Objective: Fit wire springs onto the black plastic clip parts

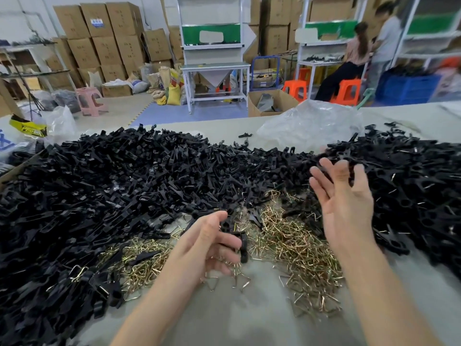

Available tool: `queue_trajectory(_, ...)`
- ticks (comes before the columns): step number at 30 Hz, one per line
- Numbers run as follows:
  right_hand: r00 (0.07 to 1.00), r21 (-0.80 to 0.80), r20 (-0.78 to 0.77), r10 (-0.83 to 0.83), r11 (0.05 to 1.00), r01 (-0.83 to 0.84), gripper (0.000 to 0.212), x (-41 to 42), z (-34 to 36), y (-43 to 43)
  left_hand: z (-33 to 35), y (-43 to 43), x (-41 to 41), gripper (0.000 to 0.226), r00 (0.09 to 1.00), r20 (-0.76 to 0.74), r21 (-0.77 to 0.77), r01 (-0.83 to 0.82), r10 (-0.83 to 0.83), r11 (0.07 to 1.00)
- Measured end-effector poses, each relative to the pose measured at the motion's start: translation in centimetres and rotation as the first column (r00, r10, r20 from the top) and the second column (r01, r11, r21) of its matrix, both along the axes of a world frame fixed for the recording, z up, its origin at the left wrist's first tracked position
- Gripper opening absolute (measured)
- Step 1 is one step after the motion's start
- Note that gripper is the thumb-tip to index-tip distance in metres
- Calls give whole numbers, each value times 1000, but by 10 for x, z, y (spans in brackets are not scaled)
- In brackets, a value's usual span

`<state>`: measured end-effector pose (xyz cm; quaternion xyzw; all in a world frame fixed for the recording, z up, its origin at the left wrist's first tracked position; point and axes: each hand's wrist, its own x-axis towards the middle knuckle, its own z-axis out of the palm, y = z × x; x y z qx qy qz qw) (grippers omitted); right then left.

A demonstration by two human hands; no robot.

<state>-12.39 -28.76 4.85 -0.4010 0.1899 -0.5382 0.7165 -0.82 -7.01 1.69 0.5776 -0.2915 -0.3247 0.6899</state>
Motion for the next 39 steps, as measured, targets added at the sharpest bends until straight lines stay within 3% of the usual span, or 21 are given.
queue_trajectory(2, 999, 100, 37, 5, 995, -9, 98, -10, -4, -7, -1, -1, -2, 39, 993, 96, 15, -77, 75, 997)
queue_trajectory(4, 996, 75, 10, 92, 993, -92, 68, -6, -11, 1, -4, -1, -2, 33, 939, 288, 52, -211, 188, 976)
queue_trajectory(5, 988, 12, -43, 146, 989, -146, 52, -2, -14, 8, -8, -1, -2, 35, 861, 455, 90, -298, 227, 950)
queue_trajectory(7, 945, -227, -279, 172, 944, -239, 31, 10, -19, 26, -14, 0, 1, 40, 603, 775, 155, -474, 191, 867)
queue_trajectory(9, 846, -496, -533, 14, 805, -326, 25, 19, -29, 43, -19, 0, 6, 38, 347, 933, 156, -628, 95, 762)
queue_trajectory(11, 687, -694, -675, -269, 548, -467, 34, 25, -45, 53, -24, 2, 13, 41, 239, 971, 202, -749, -27, 631)
queue_trajectory(13, 536, -697, -712, -454, 369, -614, 42, 30, -57, 57, -25, 4, 22, 45, 282, 955, 285, -802, -88, 524)
queue_trajectory(16, 450, -652, -735, -507, 345, -675, 45, 32, -62, 56, -26, 4, 30, 45, 267, 958, 280, -814, -100, 509)
queue_trajectory(18, 445, -633, -750, -489, 339, -695, 48, 31, -61, 56, -26, 4, 31, 42, 244, 963, 269, -812, -118, 517)
queue_trajectory(20, 439, -623, -753, -490, 318, -715, 51, 31, -62, 56, -24, 3, 31, 36, 292, 948, 312, -792, -123, 524)
queue_trajectory(23, 439, -619, -755, -488, 308, -722, 39, 31, -62, 56, -22, 3, 31, 25, 355, 932, 328, -738, -74, 589)
queue_trajectory(27, 466, -637, -750, -470, 321, -701, 27, 32, -63, 56, -21, 2, 28, 8, 347, 938, 256, -682, -4, 685)
queue_trajectory(34, 495, -651, -751, -438, 365, -665, 30, 30, -62, 54, -19, 2, 23, 30, 341, 940, 248, -672, -6, 698)
queue_trajectory(39, 517, -657, -751, -411, 383, -649, 33, 27, -55, 54, -14, 3, 20, 31, 338, 930, 144, -698, 147, 701)
